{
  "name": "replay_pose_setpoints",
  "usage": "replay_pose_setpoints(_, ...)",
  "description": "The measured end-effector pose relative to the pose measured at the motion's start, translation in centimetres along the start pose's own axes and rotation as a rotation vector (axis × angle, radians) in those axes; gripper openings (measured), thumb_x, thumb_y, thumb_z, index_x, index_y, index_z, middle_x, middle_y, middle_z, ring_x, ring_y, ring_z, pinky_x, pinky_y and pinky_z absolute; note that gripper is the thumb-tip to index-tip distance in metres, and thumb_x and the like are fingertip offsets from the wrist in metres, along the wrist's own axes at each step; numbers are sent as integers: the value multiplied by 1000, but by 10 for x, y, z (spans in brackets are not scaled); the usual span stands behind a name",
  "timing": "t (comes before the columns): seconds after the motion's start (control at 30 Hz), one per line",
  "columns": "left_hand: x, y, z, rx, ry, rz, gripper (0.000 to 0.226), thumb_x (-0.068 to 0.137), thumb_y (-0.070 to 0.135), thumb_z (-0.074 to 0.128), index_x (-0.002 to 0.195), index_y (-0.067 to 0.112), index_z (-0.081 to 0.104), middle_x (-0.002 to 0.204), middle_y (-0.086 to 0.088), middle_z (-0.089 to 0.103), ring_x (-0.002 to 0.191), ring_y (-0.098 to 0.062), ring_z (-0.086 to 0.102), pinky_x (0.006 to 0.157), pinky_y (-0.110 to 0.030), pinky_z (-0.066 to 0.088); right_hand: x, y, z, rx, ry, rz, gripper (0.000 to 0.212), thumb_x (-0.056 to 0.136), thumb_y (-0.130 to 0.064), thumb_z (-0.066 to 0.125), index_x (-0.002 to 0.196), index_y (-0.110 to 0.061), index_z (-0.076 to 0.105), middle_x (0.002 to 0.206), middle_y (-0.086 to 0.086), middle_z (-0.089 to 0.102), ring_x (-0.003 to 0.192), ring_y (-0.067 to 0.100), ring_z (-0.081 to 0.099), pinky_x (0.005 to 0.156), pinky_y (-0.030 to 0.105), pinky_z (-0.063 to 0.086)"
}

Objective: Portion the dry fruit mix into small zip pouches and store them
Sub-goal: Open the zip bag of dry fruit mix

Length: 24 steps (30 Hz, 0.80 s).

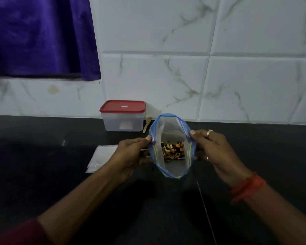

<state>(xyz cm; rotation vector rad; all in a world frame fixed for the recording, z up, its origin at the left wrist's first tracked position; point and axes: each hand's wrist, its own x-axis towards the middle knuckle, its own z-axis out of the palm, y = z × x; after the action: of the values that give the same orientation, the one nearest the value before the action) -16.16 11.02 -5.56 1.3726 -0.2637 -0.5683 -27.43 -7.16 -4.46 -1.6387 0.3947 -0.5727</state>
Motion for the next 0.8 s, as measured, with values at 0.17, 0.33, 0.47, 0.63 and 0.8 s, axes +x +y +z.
replay_pose_setpoints(0.17,4,5,-4,-109,27,-148,22,102,18,49,100,8,68,81,-9,69,69,-22,64,66,-36,52,13,3,1,340,33,261,27,102,-20,49,82,-11,64,57,3,55,43,10,49,36,20,35)
replay_pose_setpoints(0.33,9,10,-16,-199,-4,-201,28,103,23,43,100,7,66,76,-11,71,75,-24,65,71,-37,51,19,5,-9,507,-35,394,18,97,-22,50,83,-14,57,64,2,42,46,9,39,37,21,33)
replay_pose_setpoints(0.47,12,10,-19,-269,-60,-136,26,101,27,51,105,7,67,91,-11,70,79,-24,68,72,-37,56,17,6,-10,571,-56,352,22,98,-30,58,88,-13,66,69,3,62,53,12,59,44,24,51)
replay_pose_setpoints(0.63,8,10,-26,-324,-212,-11,20,88,15,63,107,10,68,98,-10,71,88,-22,71,78,-36,60,10,4,-15,552,-150,215,20,79,-21,69,98,-13,72,84,4,71,73,14,67,65,26,61)
replay_pose_setpoints(0.8,3,5,-19,-326,-187,34,35,74,-3,66,108,6,68,95,-13,74,83,-23,75,76,-35,63,9,7,-11,567,-83,209,19,81,-7,67,99,-9,71,84,6,73,70,13,71,62,24,60)
